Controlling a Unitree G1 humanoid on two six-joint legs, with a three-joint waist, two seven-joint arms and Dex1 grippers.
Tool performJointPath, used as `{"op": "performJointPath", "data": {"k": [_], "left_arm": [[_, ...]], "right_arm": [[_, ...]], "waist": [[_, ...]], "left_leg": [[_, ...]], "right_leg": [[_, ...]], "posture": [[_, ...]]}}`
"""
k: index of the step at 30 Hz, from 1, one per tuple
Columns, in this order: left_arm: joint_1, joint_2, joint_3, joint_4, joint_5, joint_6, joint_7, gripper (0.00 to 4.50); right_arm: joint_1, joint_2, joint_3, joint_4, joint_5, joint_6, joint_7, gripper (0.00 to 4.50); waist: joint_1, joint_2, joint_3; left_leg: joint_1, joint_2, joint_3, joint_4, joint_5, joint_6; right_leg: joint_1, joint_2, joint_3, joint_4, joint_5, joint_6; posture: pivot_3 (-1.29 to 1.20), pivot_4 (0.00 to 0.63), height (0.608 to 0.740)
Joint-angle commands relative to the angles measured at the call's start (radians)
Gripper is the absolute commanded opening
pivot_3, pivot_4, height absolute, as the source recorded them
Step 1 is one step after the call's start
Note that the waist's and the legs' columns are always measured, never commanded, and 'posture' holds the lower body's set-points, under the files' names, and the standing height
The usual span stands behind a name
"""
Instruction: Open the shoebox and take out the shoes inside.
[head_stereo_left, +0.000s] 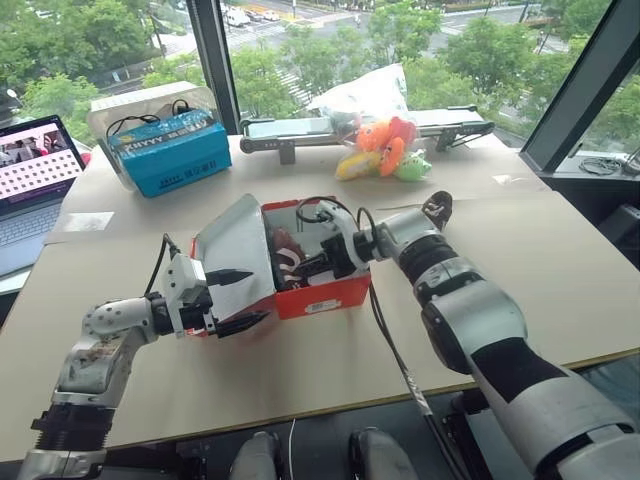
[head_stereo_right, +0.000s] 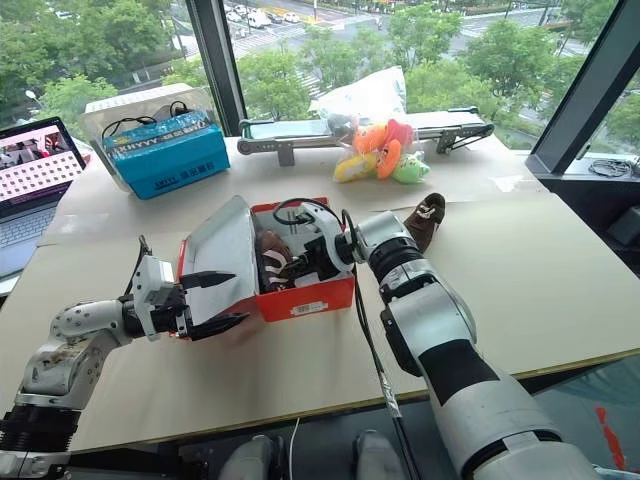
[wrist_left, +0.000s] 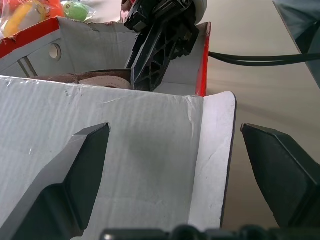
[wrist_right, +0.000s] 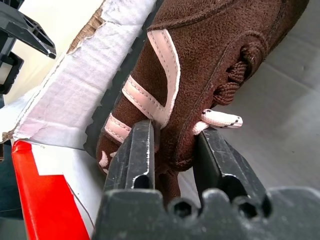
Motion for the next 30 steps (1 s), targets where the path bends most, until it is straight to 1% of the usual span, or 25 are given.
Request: {"op": "performJointPath", "data": {"k": [1,6,11,16,22,30], "left_arm": [[-0.012,0.013,0.006,-0.023,0.004,-0.011,-0.006,4.5],[-0.013,0.01,0.005,-0.022,0.004,-0.013,-0.007,4.5],[-0.015,0.007,0.001,-0.02,0.004,-0.014,-0.008,4.5],[-0.018,0.005,-0.001,-0.017,0.004,-0.013,-0.01,4.5],[-0.028,0.002,-0.011,-0.006,0.009,-0.017,-0.013,4.5],[-0.046,0.001,-0.016,0.008,0.013,-0.017,-0.017,4.5]], "right_arm": [[-0.026,-0.003,0.0,0.0,-0.036,-0.011,-0.029,1.27],[-0.032,-0.032,0.036,-0.031,-0.082,-0.033,0.001,1.27],[-0.035,-0.071,-0.009,-0.067,-0.045,0.029,0.038,1.27],[-0.028,-0.096,-0.023,-0.118,-0.031,0.073,0.049,1.27],[-0.029,-0.132,-0.079,-0.209,0.015,0.157,0.039,1.27],[0.014,-0.139,-0.105,-0.296,0.047,0.219,-0.011,1.27]], "waist": [[0.0,0.0,0.0],[0.001,0.0,0.0],[0.01,0.0,0.0],[0.014,0.0,0.0],[0.014,0.0,0.0],[0.015,0.0,0.0]], "left_leg": [[0.0,0.0,0.0,0.0,0.0,0.0],[0.0,0.0,0.0,0.0,0.0,0.0],[-0.002,-0.001,0.0,0.0,0.0,0.0],[-0.003,-0.001,0.0,0.0,0.0,0.0],[-0.004,-0.001,0.0,0.0,0.0,0.0],[-0.004,-0.001,0.0,0.0,0.0,0.0]], "right_leg": [[0.0,0.0,0.0,0.0,0.0,0.0],[0.0,0.0,0.0,0.0,0.0,0.0],[-0.001,0.0,0.0,-0.001,0.0,0.0],[-0.002,-0.001,0.0,-0.001,0.0,0.0],[-0.002,-0.001,0.0,-0.001,0.0,0.0],[-0.002,-0.001,0.0,-0.001,0.0,0.0]], "posture": [[0.0,0.15,0.74],[0.0,0.15,0.74],[0.0,0.15,0.74],[0.0,0.15,0.74],[0.0,0.15,0.74],[0.0,0.15,0.74]]}}
